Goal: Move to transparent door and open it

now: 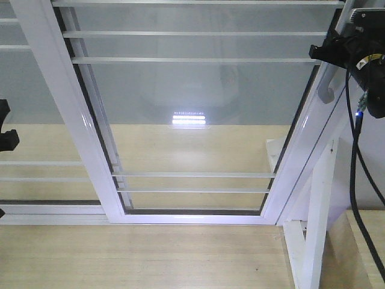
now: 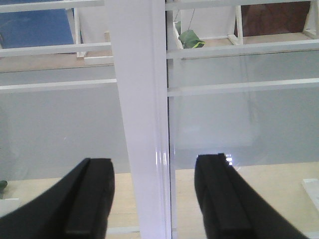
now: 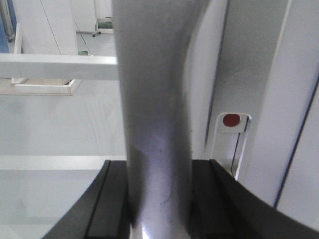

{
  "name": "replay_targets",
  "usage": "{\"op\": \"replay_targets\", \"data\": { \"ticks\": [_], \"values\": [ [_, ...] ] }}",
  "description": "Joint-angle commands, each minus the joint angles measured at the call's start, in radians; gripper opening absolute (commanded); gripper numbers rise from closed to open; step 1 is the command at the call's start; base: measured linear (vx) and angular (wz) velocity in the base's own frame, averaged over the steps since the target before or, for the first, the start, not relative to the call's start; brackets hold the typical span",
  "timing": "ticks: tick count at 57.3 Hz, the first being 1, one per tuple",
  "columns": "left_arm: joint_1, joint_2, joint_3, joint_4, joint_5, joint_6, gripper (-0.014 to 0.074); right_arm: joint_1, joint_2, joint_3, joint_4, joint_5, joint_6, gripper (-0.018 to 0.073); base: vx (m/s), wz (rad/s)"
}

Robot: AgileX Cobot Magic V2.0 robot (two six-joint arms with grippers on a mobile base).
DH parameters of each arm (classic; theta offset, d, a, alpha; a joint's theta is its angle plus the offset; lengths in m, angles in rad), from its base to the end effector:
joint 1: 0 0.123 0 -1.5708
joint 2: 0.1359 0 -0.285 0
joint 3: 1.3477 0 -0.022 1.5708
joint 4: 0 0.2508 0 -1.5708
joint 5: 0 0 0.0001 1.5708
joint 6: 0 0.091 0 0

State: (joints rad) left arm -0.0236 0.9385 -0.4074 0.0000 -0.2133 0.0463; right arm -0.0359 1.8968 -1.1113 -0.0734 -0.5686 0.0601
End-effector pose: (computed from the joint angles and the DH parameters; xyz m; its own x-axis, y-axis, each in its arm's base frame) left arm 0.1887 -0.0045 0.2649 -0.2272 0.0517 -0.9725 0.0342 0.9984 0.0451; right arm 0.4232 -0.0116 0.2218 -0.1305 0.0029 -0.9914 -0.0035 1.0000 0.0034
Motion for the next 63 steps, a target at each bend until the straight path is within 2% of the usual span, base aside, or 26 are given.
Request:
{"op": "replay_targets", "data": {
  "ticks": [1,12,39,63],
  "values": [
    [0.002,-0.008,-0.034,-0.006,-0.088,-0.008,0.0481,0.081,-0.051,-0.034,-0.1,-0.096,0.0,0.0296,0.0,0.0],
    [0.002,-0.008,-0.034,-0.006,-0.088,-0.008,0.0481,0.138,-0.051,-0.034,-0.098,-0.104,0.0,0.0296,0.0,0.0],
    [0.002,-0.008,-0.034,-0.006,-0.087,-0.008,0.0481,0.222,-0.051,-0.034,-0.102,-0.131,0.015,0.0297,0.0,0.0],
    [0.002,-0.008,-0.034,0.0,-0.091,-0.008,0.0481,0.393,-0.074,-0.032,-0.11,-0.065,0.038,0.0342,0.0,0.0]
  ]
}}
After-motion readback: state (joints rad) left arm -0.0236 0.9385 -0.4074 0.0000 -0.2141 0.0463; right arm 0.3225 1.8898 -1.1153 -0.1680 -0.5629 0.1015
